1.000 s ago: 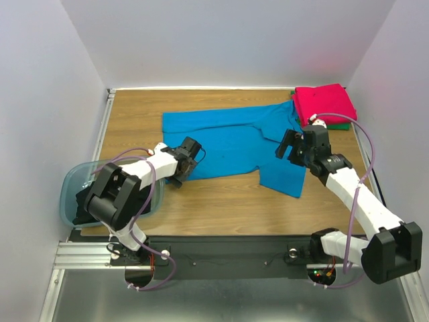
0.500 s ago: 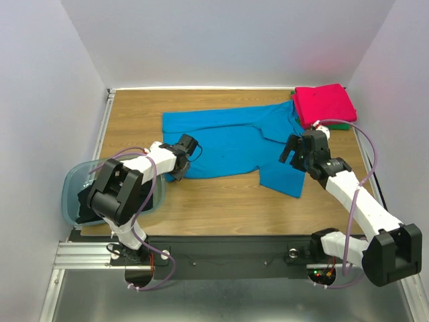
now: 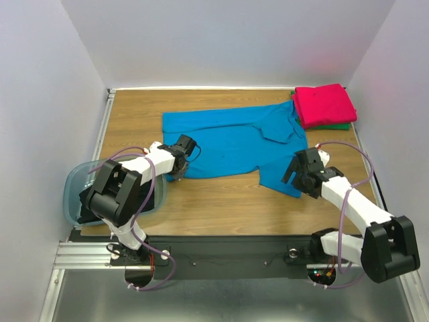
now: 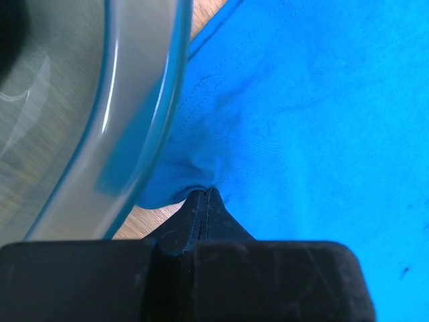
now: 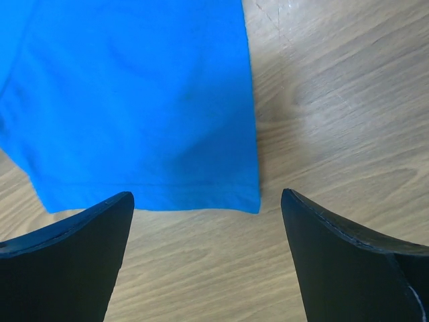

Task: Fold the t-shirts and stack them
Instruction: Fold the tshirt

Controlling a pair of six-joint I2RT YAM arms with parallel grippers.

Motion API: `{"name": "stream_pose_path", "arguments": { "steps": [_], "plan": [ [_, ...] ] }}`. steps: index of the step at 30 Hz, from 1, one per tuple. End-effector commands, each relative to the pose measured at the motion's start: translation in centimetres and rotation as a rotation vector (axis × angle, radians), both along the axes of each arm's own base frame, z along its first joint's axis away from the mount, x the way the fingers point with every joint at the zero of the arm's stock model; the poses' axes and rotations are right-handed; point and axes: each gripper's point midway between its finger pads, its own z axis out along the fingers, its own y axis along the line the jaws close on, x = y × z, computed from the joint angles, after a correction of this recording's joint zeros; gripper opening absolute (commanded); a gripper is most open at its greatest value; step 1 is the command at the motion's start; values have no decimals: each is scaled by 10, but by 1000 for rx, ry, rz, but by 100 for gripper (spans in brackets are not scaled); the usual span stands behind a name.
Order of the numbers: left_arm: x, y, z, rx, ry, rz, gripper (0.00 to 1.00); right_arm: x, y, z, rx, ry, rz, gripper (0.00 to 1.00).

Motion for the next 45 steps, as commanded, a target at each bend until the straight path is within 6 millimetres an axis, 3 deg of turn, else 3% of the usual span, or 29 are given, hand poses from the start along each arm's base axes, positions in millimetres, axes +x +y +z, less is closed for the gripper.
{"name": "stream_pose_path", "arguments": {
  "steps": [1,4,8,11,13,14,15,19,29,32,33,39,40,45],
  "plan": [
    [-21,11,-20,42,99,-26,0,5,-4,-6,-14,14,-58,94],
    [-18,9,-20,40,96,-36,0,9,-1,-16,-9,37,-58,89],
    [-14,6,-15,36,83,-50,0,13,9,-26,32,47,-30,68],
    [-12,6,-13,40,78,-54,0,16,9,-33,27,60,-30,62],
    [-11,6,-11,39,73,-52,0,18,9,-35,18,65,-33,47],
    [-11,6,-11,37,72,-51,0,19,8,-34,16,63,-35,47],
    [-10,5,-10,35,70,-56,0,21,9,-33,17,55,-35,34],
    [-6,4,-6,40,64,-69,0,34,6,-17,2,-5,-46,1],
    [15,-3,20,37,1,-92,0,78,19,52,53,-195,-25,1],
    [22,-5,25,45,-6,-102,0,89,18,58,48,-206,-35,0],
    [28,-5,30,47,-11,-102,0,98,19,70,53,-234,-40,0],
    [50,-2,40,31,-30,-109,0,131,15,91,34,-275,-66,0],
    [53,2,41,33,-29,-108,0,140,13,102,35,-302,-75,0],
    [70,8,48,33,-39,-118,0,170,3,111,9,-316,-104,0]
  ]
}}
